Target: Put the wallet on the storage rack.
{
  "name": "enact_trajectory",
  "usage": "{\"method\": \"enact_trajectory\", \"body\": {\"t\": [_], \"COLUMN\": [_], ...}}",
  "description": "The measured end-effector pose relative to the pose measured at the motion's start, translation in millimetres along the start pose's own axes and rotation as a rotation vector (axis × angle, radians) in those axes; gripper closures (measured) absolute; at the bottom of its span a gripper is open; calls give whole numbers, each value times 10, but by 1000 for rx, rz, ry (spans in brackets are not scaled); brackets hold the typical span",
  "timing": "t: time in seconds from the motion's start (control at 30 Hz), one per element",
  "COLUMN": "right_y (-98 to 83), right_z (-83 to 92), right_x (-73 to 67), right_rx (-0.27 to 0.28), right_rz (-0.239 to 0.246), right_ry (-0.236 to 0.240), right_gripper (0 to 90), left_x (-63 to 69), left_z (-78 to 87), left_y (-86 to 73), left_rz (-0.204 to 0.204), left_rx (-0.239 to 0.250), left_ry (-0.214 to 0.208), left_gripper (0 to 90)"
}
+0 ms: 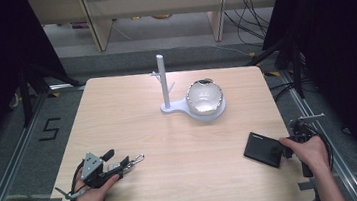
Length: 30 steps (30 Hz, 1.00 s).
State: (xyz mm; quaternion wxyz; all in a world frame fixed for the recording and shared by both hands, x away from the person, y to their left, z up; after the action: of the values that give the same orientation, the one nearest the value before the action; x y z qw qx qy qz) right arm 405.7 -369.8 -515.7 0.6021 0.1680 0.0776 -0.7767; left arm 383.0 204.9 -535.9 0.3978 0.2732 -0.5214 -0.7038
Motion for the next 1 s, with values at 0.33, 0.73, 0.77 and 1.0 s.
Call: {"method": "enact_trajectory", "body": {"t": [0.33,0.73,0.77,1.0], "right_y": [15,35,33,54], "right_z": [-29,-74,-70,-41], "right_x": [-40,-18,-17,-49], "right_rx": [-2,0,-8,-41], "right_rz": [-4,58,57,12], "right_ry": [-57,-111,-110,-80], "right_gripper": [514,578,584,629], "left_x": [6,19,15,17], "left_z": [-3,0,2,-26], "left_y": [6,-1,-4,-6], "left_rz": [-7,4,3,-22], "left_rx": [-2,4,2,15], "left_ry": [-7,-6,-6,-28], "left_gripper": [339,339,339,339]}}
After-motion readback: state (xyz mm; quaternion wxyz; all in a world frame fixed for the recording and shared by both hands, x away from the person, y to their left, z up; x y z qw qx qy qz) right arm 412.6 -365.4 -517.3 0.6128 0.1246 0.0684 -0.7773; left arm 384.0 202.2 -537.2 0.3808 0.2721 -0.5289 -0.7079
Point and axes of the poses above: each handheld gripper's, and its own axes: z roughly backward along the jaws, y roughly out of its top, x roughly to its right, the point moved 5 cm from there along -z, roughly forward along the jaws, and after that the axes turned 3 degrees about -z, right-handed, at the moved point
